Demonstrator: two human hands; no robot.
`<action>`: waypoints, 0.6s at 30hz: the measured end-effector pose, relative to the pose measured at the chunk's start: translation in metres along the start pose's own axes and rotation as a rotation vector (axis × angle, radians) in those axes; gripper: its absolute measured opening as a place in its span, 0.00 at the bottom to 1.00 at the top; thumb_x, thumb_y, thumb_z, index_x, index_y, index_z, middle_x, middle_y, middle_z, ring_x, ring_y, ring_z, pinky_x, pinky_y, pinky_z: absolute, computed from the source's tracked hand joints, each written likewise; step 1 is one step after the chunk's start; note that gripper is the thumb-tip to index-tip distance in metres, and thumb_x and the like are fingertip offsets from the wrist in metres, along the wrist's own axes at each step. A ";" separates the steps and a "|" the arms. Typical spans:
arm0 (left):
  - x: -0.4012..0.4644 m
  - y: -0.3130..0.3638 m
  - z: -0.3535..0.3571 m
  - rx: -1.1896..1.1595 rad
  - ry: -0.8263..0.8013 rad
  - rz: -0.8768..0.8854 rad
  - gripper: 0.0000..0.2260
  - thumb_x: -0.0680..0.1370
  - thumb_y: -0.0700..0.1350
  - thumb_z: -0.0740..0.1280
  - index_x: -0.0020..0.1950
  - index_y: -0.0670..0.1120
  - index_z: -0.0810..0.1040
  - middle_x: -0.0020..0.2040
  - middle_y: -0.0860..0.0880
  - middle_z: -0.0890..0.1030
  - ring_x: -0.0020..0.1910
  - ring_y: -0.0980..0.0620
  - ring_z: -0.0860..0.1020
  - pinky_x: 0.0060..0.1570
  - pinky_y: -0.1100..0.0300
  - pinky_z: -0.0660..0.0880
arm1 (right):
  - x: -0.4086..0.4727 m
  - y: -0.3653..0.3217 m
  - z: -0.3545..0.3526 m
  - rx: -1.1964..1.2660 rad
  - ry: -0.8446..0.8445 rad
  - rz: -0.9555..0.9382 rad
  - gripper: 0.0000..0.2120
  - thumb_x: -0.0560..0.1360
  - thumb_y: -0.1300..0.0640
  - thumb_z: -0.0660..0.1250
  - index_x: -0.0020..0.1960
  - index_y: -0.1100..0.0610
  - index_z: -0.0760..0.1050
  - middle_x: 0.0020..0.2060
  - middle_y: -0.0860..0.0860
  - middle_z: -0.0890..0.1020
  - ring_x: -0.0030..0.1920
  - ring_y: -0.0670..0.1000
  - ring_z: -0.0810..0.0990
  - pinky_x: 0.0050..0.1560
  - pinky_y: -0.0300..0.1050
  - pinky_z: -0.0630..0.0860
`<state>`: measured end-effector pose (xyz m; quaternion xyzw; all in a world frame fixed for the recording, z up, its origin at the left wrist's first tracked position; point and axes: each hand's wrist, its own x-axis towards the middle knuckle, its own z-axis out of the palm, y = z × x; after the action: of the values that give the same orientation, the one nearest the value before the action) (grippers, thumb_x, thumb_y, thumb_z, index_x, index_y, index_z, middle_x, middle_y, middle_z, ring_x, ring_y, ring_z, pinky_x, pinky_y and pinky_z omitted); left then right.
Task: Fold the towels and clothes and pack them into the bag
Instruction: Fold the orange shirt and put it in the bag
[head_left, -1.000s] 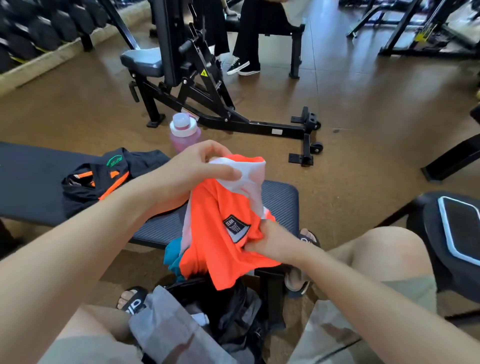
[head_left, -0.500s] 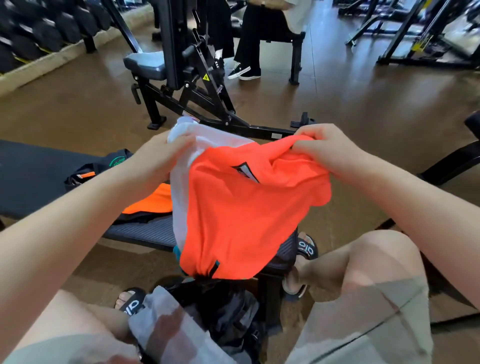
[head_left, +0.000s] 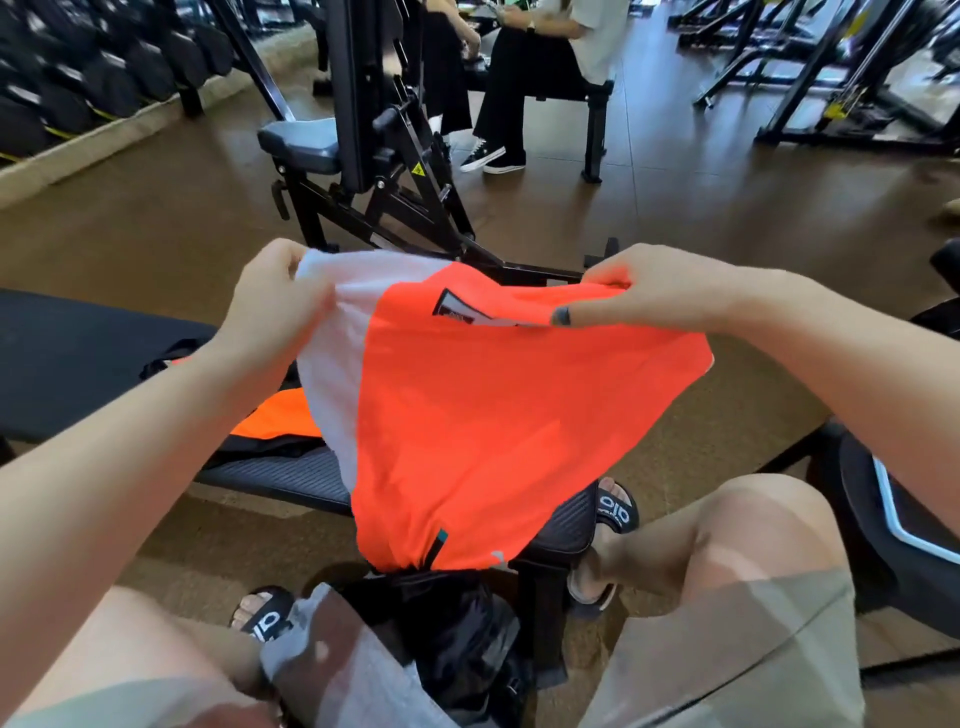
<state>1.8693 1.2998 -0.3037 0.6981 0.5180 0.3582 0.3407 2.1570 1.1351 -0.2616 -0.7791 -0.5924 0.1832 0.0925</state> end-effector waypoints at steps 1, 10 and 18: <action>-0.001 -0.001 -0.001 0.066 -0.005 0.017 0.10 0.76 0.39 0.62 0.56 0.42 0.75 0.47 0.49 0.76 0.46 0.49 0.72 0.38 0.57 0.68 | -0.001 0.000 -0.002 0.000 -0.029 -0.020 0.24 0.69 0.30 0.72 0.39 0.53 0.77 0.31 0.47 0.77 0.33 0.47 0.76 0.36 0.46 0.69; -0.030 0.007 0.012 0.478 -0.901 0.082 0.19 0.69 0.50 0.77 0.58 0.56 0.78 0.51 0.57 0.80 0.51 0.61 0.76 0.48 0.62 0.72 | -0.002 -0.026 -0.006 0.069 0.165 -0.245 0.13 0.74 0.52 0.70 0.39 0.62 0.78 0.35 0.60 0.76 0.35 0.47 0.71 0.37 0.49 0.70; -0.007 0.014 0.000 0.400 -0.234 0.366 0.26 0.78 0.59 0.54 0.48 0.38 0.79 0.46 0.40 0.82 0.48 0.40 0.77 0.47 0.49 0.71 | 0.000 -0.002 -0.022 -0.123 0.328 -0.154 0.12 0.75 0.53 0.68 0.37 0.59 0.75 0.32 0.55 0.76 0.37 0.55 0.73 0.36 0.48 0.69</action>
<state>1.8744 1.2904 -0.2931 0.8697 0.4012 0.2214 0.1834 2.1640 1.1375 -0.2406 -0.7550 -0.6374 0.0093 0.1539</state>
